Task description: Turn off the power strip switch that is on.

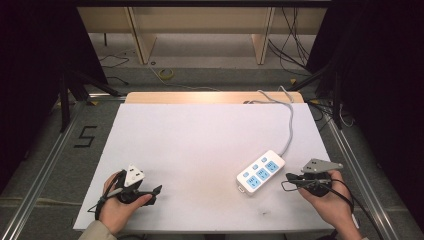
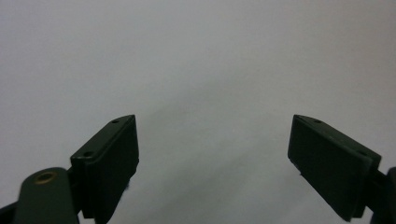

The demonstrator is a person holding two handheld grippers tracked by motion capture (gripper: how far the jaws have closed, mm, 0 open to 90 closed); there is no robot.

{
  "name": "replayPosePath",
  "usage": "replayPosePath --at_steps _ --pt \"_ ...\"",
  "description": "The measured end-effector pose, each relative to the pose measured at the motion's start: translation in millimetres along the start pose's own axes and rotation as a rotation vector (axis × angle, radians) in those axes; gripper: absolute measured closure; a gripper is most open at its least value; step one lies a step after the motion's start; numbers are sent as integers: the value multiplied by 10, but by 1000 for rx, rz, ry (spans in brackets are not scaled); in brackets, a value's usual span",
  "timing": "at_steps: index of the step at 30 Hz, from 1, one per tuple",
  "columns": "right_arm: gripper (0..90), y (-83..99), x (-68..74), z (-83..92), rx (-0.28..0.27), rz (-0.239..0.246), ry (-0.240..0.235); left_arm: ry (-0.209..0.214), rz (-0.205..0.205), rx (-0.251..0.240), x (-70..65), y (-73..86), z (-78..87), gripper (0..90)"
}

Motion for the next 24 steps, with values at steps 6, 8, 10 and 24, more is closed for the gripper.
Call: replayPosePath --at_steps 6,8,10,24 --pt "900 -22 4 -9 6 -2 -1 0 -5 1 -3 0 1 159" --pt "900 -27 5 -15 9 0 -3 -1 -4 0 -2 0 1 159" --pt "900 -32 7 -19 10 0 -4 0 -4 1 -3 -1 0 159" --pt "900 -93 20 -55 20 2 -10 0 -7 2 -6 0 0 159"
Point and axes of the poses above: each handheld gripper's, and its own axes: z roughly backward along the jaws, y roughly out of its underside, x roughly to its left, the point moved 5 cm from there along -z, roughly forward along the jaws, and after that the axes turned 15 degrees about -y, right-handed, at the moved point
